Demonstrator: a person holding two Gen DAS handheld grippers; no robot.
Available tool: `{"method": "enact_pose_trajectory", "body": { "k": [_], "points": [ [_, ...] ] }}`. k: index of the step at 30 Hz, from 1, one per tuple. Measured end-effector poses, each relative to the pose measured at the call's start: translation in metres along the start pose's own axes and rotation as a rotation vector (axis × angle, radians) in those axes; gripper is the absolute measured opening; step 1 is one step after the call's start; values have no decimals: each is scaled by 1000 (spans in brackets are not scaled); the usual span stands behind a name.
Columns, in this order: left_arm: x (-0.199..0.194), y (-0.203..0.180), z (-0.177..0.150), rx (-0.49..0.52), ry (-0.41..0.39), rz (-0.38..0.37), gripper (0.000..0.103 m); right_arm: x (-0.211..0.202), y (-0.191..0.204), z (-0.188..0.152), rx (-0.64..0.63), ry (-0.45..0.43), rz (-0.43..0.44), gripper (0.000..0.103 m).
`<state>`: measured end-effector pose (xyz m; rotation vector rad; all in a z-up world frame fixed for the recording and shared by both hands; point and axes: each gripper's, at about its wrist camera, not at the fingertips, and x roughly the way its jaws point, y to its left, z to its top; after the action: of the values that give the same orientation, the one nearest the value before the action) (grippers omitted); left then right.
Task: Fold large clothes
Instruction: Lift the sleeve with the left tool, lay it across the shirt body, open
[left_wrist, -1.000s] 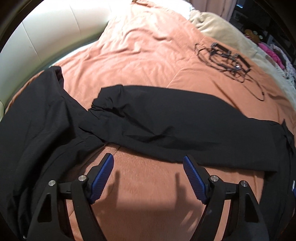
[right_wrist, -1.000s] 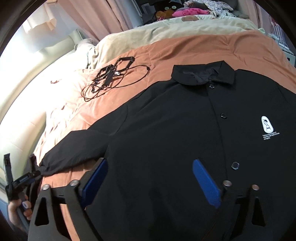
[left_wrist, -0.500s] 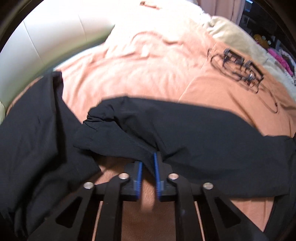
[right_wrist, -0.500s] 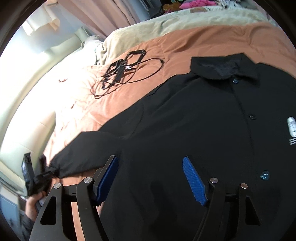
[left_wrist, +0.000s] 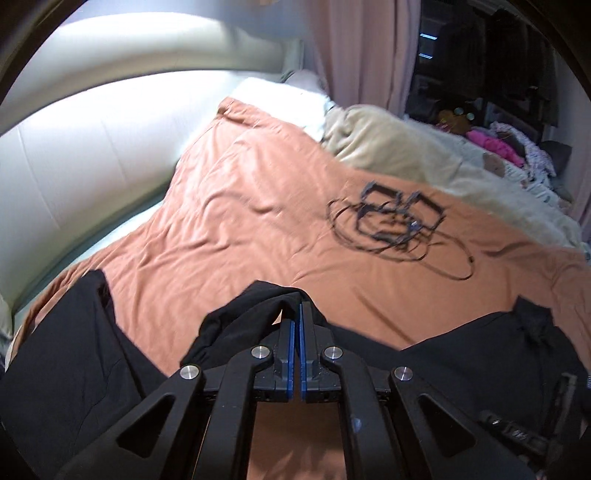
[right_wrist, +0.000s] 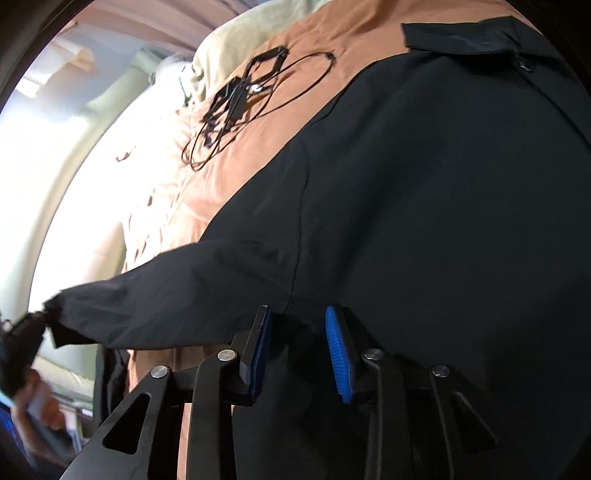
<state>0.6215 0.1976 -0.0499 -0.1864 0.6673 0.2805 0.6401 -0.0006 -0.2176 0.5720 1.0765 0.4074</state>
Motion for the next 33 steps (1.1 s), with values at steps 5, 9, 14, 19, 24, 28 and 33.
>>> {"method": "enact_pose_trajectory", "body": {
  "k": [5,9,14,19,24,28,33],
  "points": [
    [-34,-43,27,30,-56,-103,4,-21,0,4,25,6,22,46],
    [-60,-81,41,56,-90,-180,4,-60,-10,5,74,-44,49,57],
    [-87,-122,47,90,-119,-260,4,-114,-24,-1,98,-113,19,57],
    [-109,-169,48,147,-131,-332,4,-176,-48,-14,98,-210,-62,77],
    [-126,-211,46,199,-143,-402,4,-207,-87,-29,169,-237,-111,78],
    [-130,-250,38,253,-132,-463,4,-223,-106,-14,221,-280,-65,78],
    [-125,-298,22,315,-94,-541,4,-234,-120,-6,253,-315,-52,78]
  ]
}}
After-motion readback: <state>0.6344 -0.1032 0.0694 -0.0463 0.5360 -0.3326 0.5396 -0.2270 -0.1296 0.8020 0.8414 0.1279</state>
